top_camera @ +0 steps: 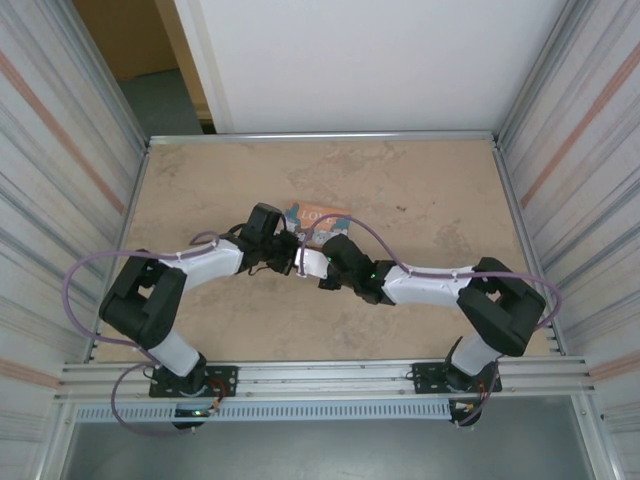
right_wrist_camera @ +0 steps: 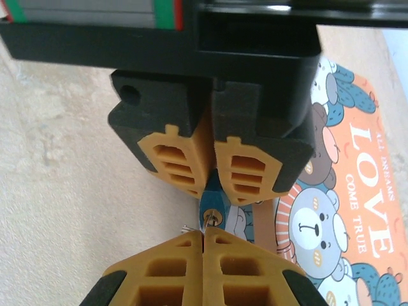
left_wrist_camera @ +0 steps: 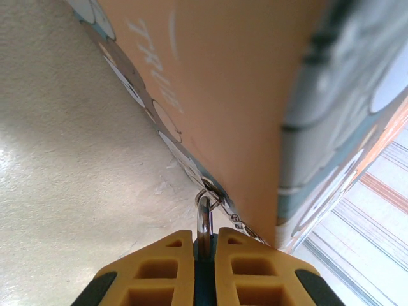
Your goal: Unlock a padlock with a key
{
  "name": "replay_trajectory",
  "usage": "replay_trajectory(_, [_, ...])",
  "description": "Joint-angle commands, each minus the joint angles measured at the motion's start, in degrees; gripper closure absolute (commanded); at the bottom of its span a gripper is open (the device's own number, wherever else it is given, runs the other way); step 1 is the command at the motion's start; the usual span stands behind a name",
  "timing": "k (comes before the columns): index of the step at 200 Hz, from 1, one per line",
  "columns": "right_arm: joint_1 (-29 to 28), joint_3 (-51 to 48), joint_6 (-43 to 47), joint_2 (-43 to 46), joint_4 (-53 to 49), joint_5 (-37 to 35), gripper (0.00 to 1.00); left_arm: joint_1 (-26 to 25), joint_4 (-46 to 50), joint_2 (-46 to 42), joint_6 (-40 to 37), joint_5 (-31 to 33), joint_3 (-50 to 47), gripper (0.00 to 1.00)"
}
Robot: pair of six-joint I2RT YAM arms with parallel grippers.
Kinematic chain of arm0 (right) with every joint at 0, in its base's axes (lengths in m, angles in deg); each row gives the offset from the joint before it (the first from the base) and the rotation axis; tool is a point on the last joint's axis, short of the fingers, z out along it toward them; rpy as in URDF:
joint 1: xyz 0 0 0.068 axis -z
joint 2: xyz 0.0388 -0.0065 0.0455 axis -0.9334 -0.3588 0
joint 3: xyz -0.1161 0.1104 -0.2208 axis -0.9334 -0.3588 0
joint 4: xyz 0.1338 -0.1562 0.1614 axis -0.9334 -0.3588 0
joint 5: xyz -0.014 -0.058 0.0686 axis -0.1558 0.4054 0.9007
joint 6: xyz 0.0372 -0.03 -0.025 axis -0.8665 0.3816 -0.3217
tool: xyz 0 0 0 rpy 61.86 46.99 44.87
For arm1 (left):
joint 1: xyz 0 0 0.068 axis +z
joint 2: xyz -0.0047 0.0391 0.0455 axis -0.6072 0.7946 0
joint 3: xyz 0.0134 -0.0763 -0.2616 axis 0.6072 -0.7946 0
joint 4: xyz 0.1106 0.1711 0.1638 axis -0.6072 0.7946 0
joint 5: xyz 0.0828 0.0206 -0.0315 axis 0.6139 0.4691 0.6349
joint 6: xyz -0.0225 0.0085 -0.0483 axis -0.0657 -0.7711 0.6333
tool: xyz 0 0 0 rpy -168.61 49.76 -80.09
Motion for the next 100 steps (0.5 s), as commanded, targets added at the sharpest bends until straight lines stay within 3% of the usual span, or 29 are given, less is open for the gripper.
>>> replay_trajectory(1, [0.3, 2.3, -10.1, -2.2, -0.7, -0.7, 1.00, -1.6, -3.3, -0.6, 1.0, -6.0, 1.7, 1.00])
replay_trajectory(30, [1.1, 3.8, -21.0, -2.9, -1.5, -0.1, 1.00, -1.9, -3.9, -0.2, 1.2, -5.9, 1.6, 1.00])
replay_trajectory(71, [4.6, 4.1, -37.2, -3.6, 0.3, 6.6, 1.00, -2.2, -4.1, 0.1, 1.4, -5.6, 1.4, 1.00])
replay_trajectory(100, [6.6, 4.5, -42.0, -4.2, 1.1, 9.8, 1.00, -2.4, -4.2, 0.3, 1.4, -5.5, 1.4, 1.00])
